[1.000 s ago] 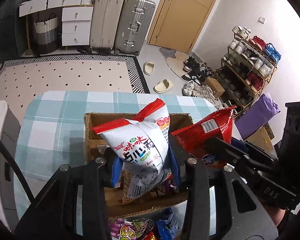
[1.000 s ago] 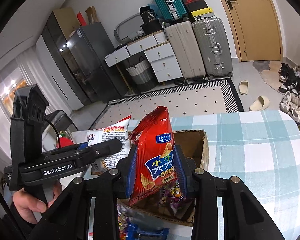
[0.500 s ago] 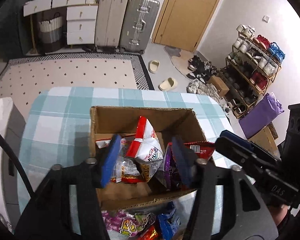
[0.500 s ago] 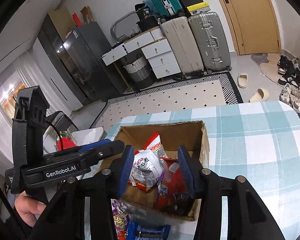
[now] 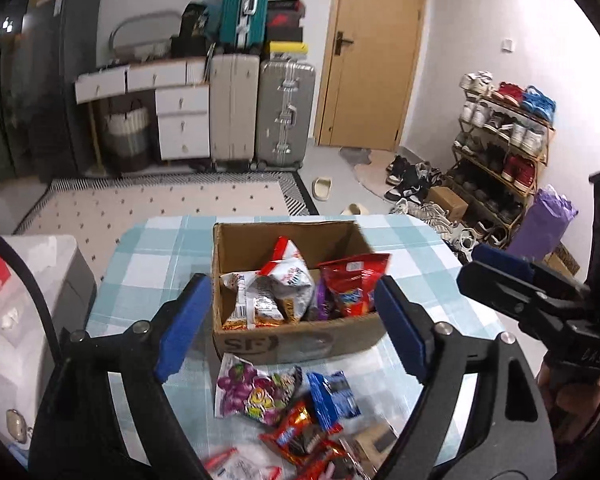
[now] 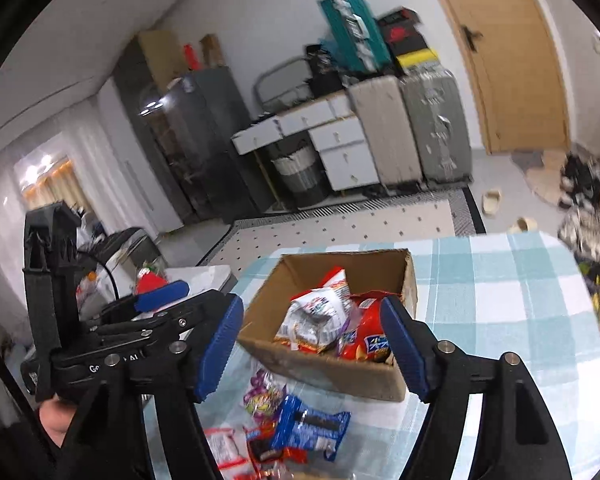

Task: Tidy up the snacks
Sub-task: 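Withdraw both open grippers from the box back to the snack pile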

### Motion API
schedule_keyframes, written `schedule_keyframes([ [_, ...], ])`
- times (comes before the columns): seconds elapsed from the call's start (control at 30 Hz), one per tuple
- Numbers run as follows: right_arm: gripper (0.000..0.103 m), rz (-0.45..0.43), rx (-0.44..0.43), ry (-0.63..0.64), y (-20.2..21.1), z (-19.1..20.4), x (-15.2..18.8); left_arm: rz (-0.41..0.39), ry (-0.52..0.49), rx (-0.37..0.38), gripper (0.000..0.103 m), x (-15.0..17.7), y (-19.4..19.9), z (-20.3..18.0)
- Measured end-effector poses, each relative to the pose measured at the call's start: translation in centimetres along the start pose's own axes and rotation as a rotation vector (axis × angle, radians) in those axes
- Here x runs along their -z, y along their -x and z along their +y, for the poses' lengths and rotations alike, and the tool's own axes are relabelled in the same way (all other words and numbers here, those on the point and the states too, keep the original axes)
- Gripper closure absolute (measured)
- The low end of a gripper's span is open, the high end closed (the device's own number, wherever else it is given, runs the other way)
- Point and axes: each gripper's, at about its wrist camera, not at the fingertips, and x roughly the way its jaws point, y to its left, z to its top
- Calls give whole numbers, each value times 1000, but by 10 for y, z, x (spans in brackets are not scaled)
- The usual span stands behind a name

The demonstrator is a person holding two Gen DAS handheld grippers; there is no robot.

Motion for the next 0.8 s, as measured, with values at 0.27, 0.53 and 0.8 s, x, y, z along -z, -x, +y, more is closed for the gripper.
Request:
schedule_keyframes([
  [0.27,13,-135,-37,74,71,28,17,-73,-27,-19,20,17,74,-30],
  [0.53,1,-261,-91,79,122,47,48,-158,14,-39,17,42,140,-31],
  [0.8,1,-285,-164,27,129,52,100,-241,7,-77,0,83,187,-23],
])
